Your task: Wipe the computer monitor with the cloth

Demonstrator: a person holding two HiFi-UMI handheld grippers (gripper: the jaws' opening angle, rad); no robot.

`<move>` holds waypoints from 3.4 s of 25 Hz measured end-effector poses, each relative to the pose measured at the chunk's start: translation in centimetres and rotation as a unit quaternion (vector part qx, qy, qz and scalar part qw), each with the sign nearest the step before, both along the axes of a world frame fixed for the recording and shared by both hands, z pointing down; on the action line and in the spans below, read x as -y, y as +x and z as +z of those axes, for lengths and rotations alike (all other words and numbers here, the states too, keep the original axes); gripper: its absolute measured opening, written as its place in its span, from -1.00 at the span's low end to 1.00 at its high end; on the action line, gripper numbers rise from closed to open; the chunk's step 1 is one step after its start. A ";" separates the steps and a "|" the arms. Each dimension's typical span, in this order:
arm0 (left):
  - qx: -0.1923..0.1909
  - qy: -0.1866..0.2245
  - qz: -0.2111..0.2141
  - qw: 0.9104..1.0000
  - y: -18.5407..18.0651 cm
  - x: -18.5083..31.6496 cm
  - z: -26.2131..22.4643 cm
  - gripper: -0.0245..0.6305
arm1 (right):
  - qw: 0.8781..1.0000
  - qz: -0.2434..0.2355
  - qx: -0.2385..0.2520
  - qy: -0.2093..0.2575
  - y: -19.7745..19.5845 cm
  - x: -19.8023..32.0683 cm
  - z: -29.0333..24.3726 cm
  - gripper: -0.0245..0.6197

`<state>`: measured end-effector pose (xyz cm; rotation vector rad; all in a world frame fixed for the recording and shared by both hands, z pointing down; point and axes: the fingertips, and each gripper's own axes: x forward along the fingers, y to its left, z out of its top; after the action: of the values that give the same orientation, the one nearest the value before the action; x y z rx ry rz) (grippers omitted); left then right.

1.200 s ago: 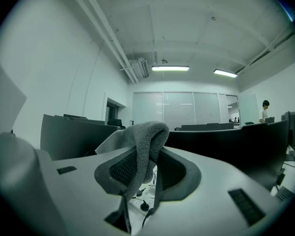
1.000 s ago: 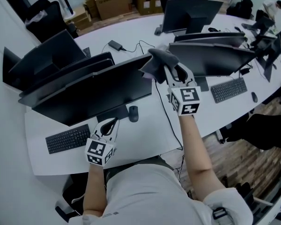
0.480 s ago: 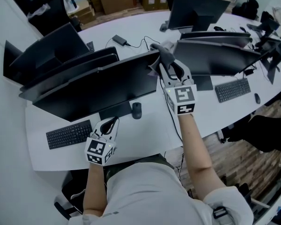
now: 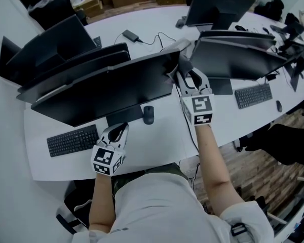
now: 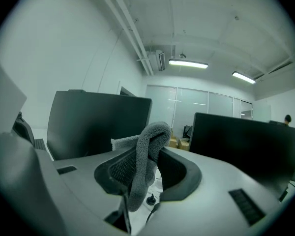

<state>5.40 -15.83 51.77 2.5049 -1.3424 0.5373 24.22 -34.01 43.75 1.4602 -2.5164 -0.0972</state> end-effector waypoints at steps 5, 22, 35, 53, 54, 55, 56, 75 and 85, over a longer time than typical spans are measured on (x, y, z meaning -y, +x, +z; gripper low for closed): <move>-0.007 -0.014 -0.004 1.000 0.0 0.0 1.3 -0.92 | 1.000 0.000 -0.011 -0.029 0.1 -0.3 3.5 -0.54; -0.013 -0.073 -0.038 0.997 -2.8 -1.6 6.5 -0.92 | 0.991 0.016 -0.010 -0.132 0.6 -2.0 15.9 -0.54; -0.014 -0.110 -0.058 0.992 -5.1 -4.6 9.6 -0.92 | 0.972 0.069 0.085 -0.206 1.2 -2.9 23.0 -0.54; -0.018 -0.117 -0.075 0.990 -9.3 -5.9 9.6 -0.92 | 0.908 0.103 0.282 -0.292 -3.0 -5.0 25.8 -0.54; -0.019 -0.118 -0.073 0.990 -9.5 -5.9 9.5 -0.92 | 0.908 0.102 0.283 -0.293 -3.4 -5.1 25.9 -0.54; -0.019 -0.118 -0.070 0.990 -9.8 -6.0 9.5 -0.92 | 0.907 0.102 0.284 -0.294 -3.9 -5.3 25.9 -0.54; -0.018 -0.118 -0.068 0.990 -10.0 -6.0 9.4 -0.92 | 0.906 0.101 0.286 -0.295 -4.4 -5.5 25.8 -0.54; -0.033 -0.113 -0.070 0.991 -15.2 -7.1 8.5 -0.92 | 0.905 0.102 0.294 -0.290 -10.7 -7.8 24.0 -0.54; -0.038 -0.112 -0.072 0.990 -18.3 -8.3 8.6 -0.92 | 0.907 0.098 0.292 -0.288 -13.7 -9.0 24.2 -0.54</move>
<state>-12.87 -7.55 60.40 2.2075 -1.3413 0.5231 10.50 -24.98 67.99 1.6099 -2.4283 1.1749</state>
